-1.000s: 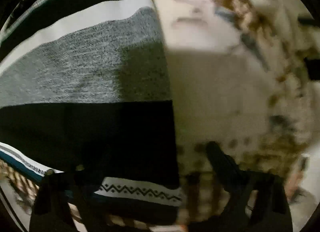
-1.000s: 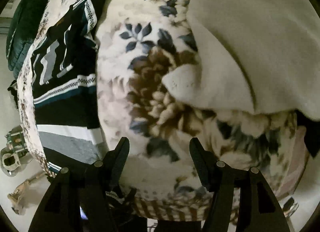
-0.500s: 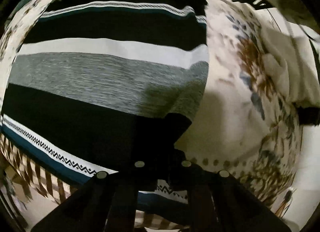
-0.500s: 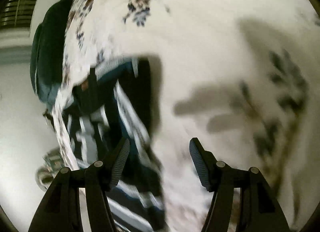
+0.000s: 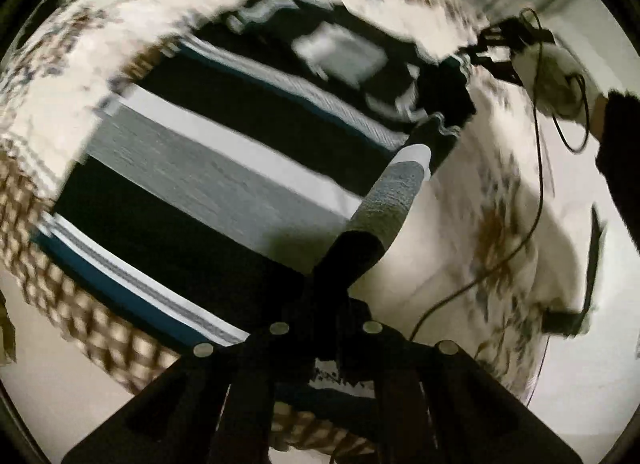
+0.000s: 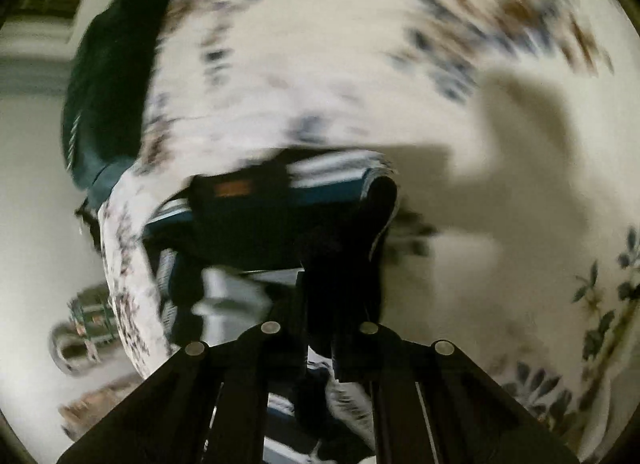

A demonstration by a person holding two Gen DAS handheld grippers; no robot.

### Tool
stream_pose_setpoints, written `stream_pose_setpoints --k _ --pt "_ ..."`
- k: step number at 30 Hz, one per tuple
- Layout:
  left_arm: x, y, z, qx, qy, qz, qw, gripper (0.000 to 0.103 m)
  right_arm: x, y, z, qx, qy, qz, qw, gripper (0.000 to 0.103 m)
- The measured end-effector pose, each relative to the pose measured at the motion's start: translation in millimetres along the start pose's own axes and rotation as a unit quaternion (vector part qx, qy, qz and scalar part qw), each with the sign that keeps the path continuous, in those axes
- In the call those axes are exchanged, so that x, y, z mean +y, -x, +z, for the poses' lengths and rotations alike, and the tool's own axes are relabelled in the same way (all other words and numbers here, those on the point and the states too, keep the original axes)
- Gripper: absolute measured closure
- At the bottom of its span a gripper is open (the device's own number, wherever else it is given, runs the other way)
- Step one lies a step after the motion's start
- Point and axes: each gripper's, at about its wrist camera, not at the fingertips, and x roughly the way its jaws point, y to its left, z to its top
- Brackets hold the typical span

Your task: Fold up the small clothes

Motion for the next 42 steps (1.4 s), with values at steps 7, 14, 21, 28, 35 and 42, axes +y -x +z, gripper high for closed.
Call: stream_pose_setpoints --k 7,14,21,28,35,42 --pt "121.1 22.9 43.3 0.007 0.100 -0.055 0.9935 0.098 189.0 -18.7 -0.1 -0.003 0.081 -0.035 0.996 0.095" --pt "241.3 7.2 68.8 0.033 0.150 -0.082 0.9847 0.098 339.5 -150.6 -11.3 0.017 0.143 -0.137 0.980 0.095" --pt "307.7 -32.8 79.0 0.082 0.170 -0.118 0.9749 0.094 374.2 -251.5 -23.5 0.043 0.146 -0.204 0.967 0.094" --pt "334.8 -35.2 81.5 0.098 0.181 -0.097 0.9738 0.041 358.2 -232.3 -64.8 0.058 0.139 -0.150 0.977 0.038" --pt "314.5 -21.3 106.1 0.080 0.143 -0.075 0.9837 0.041 291.1 -159.9 -183.0 0.037 0.176 -0.200 0.963 0.026" --pt "245.8 -15.8 146.7 0.068 0.047 -0.048 0.9955 0.041 197.5 -152.4 -309.9 0.102 0.110 -0.231 0.961 0.024"
